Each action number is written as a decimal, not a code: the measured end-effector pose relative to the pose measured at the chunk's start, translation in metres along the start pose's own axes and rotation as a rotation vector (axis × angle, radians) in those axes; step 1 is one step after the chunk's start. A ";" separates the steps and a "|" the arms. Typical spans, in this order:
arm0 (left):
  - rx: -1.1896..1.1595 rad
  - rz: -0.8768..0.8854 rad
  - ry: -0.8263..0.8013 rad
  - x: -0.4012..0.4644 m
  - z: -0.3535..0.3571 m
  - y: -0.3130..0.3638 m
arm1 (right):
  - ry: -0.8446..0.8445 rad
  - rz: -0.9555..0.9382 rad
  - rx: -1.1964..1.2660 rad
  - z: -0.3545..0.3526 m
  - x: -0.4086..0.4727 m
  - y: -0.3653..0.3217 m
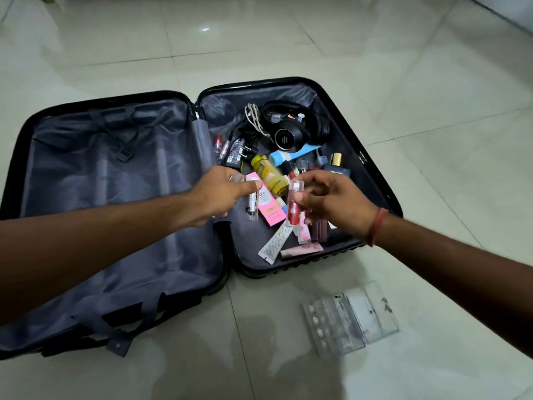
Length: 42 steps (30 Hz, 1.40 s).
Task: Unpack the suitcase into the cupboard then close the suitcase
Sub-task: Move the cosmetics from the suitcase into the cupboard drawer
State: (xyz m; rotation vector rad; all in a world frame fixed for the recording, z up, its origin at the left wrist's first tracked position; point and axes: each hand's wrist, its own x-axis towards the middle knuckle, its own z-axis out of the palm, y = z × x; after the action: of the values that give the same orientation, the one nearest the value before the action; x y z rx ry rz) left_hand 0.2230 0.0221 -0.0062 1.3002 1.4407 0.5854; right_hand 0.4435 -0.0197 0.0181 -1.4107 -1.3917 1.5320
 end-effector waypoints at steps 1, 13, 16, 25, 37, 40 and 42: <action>0.004 0.009 -0.017 -0.002 0.004 0.001 | 0.016 0.004 0.037 -0.007 -0.014 0.001; 0.150 0.168 -0.350 -0.060 0.060 0.010 | 0.178 0.005 -0.200 -0.028 -0.122 0.074; 0.068 0.235 -0.333 -0.077 0.066 0.002 | 0.234 -0.001 -0.219 -0.024 -0.129 0.085; 0.009 0.242 -0.233 -0.095 0.112 -0.028 | 0.191 -0.077 -0.438 -0.018 -0.128 0.108; -0.006 0.238 -0.249 -0.088 0.116 -0.036 | 0.193 -0.251 -0.795 -0.019 -0.114 0.140; -0.006 0.253 -0.256 -0.088 0.117 -0.036 | 0.201 -0.275 -0.860 -0.017 -0.116 0.141; -0.009 0.249 -0.260 -0.088 0.118 -0.036 | 0.230 -0.266 -0.844 -0.017 -0.120 0.138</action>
State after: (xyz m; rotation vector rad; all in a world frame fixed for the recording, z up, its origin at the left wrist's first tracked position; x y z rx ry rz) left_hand 0.3020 -0.1017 -0.0427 1.5012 1.0718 0.5606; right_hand 0.5150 -0.1600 -0.0754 -1.6933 -2.0839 0.5786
